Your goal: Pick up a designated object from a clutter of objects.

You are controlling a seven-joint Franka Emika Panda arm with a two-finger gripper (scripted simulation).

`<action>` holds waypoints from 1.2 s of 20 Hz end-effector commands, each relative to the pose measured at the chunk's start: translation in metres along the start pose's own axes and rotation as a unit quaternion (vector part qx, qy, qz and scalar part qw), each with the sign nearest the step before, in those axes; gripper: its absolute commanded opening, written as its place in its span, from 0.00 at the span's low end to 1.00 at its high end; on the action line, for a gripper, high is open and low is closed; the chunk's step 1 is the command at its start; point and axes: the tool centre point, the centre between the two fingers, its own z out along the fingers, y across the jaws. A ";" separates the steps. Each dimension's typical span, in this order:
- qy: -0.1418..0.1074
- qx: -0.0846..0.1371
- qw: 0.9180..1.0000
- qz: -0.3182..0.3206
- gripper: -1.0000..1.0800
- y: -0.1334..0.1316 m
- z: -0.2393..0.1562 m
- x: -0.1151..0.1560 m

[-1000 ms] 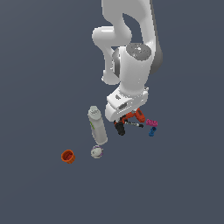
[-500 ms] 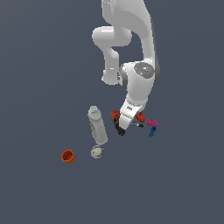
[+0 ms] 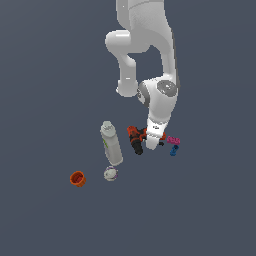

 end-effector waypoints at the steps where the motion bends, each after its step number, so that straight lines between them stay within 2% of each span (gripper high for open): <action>1: 0.002 0.001 1.000 -0.020 0.96 -0.006 0.006 0.002; 12: 0.004 0.000 0.999 -0.035 0.96 -0.009 0.014 0.004; 24: 0.003 0.002 0.999 -0.038 0.96 -0.012 0.057 0.004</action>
